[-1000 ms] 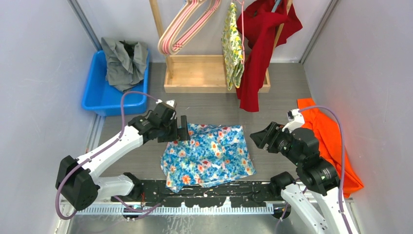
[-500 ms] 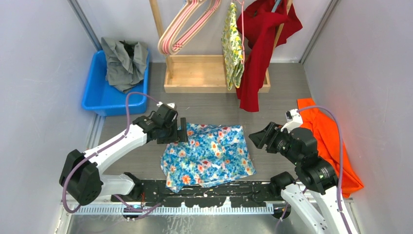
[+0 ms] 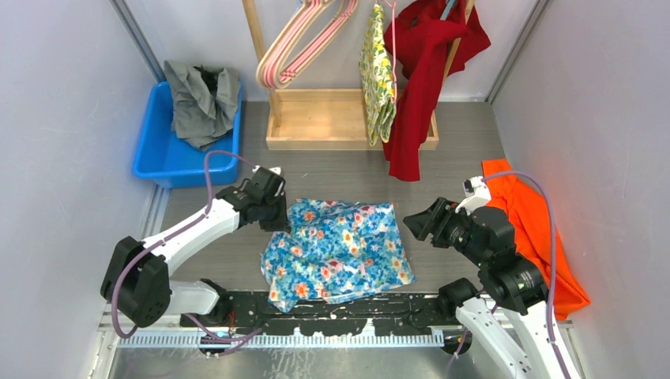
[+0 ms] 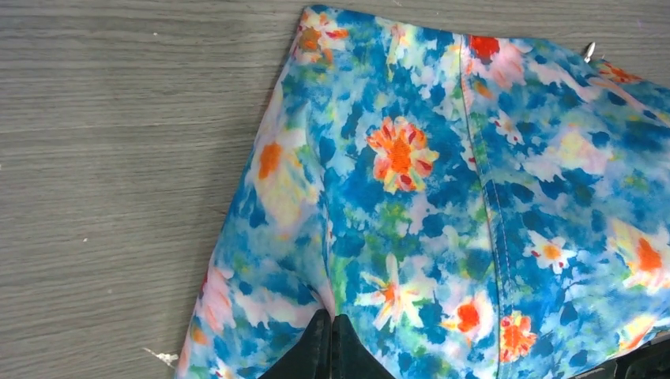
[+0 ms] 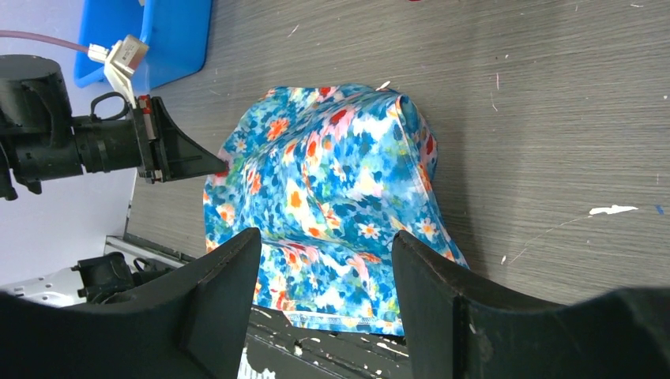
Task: Place the skirt on the hanger
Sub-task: Flatten out the skirt at the center of the board.
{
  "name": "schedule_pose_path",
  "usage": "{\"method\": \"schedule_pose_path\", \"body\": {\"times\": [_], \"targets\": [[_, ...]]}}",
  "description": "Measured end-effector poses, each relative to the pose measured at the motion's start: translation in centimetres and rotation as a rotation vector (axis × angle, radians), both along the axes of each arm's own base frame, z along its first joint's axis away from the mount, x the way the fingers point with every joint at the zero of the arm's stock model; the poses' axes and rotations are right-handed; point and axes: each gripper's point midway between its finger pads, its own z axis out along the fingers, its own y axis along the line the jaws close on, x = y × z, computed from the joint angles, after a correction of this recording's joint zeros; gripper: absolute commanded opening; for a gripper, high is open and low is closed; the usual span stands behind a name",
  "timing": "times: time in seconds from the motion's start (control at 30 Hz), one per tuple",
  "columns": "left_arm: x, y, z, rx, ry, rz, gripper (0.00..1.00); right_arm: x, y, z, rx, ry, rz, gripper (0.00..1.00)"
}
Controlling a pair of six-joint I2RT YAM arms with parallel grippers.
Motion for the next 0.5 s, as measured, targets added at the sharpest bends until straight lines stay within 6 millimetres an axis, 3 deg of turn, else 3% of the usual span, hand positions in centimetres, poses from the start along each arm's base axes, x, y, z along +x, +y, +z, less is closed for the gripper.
{"method": "schedule_pose_path", "body": {"times": [0.17,0.3,0.37,0.5], "targets": [[-0.4,-0.5,-0.3,-0.022,0.032,-0.017,0.0,0.0,0.0,0.0,0.0,0.0,0.0,0.67],[-0.7,-1.4,1.0,-0.081,0.035,-0.041,0.0,0.0,0.0,0.0,-0.002,-0.001,0.0,0.67],[-0.5,-2.4,3.0,-0.137,0.015,-0.06,0.0,0.0,0.0,0.0,-0.006,-0.002,0.001,0.67],[1.1,-5.4,10.2,-0.289,-0.099,-0.111,0.0,0.2,-0.1,-0.1,-0.024,-0.002,0.002,0.67]]}}
